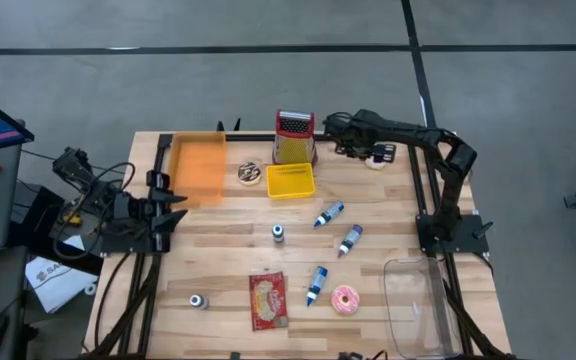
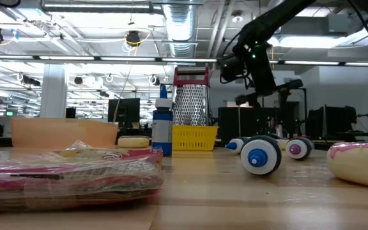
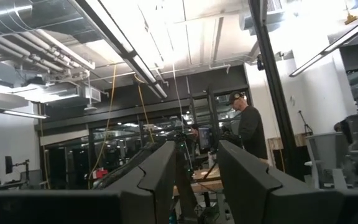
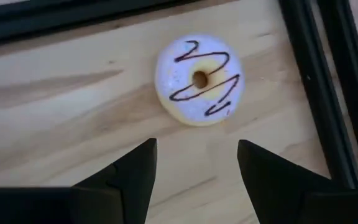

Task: Pick & Place Food Item
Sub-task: Put the purple donut into the yellow bin

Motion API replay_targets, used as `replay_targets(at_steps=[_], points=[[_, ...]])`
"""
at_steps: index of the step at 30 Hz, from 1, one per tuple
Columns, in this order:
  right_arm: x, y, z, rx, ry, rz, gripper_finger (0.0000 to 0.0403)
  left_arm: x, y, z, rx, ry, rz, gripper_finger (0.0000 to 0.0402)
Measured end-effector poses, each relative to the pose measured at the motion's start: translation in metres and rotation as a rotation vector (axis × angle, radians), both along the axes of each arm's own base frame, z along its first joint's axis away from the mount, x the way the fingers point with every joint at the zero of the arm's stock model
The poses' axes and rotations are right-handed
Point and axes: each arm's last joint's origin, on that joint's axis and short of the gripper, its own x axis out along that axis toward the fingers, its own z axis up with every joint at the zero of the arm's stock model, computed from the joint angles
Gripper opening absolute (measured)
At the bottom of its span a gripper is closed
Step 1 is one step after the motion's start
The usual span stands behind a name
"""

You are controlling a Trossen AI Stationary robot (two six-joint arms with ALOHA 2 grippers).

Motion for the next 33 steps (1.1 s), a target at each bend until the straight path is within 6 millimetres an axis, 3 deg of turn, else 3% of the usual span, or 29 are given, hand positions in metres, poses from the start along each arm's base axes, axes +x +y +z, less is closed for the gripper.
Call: replay_targets(at_steps=[10, 21, 33], points=[[-0.023, -0.009, -0.04, 0.05, -0.026, -0.123, 0.0217, -0.001, -0.002, 0.0, 0.018, 0.0, -0.012, 0.0117], [-0.022, -0.024, -0.042, 0.015, -0.086, -0.019, 0.0217, 0.002, -0.004, 0.002, 0.027, 0.011, -0.012, 0.0117], [-0.027, -0.036, -0.042, 0.004, -0.071, 0.064, 0.0217, 0.021, -0.021, 0.012, 0.071, 0.063, -0.013, 0.0117]])
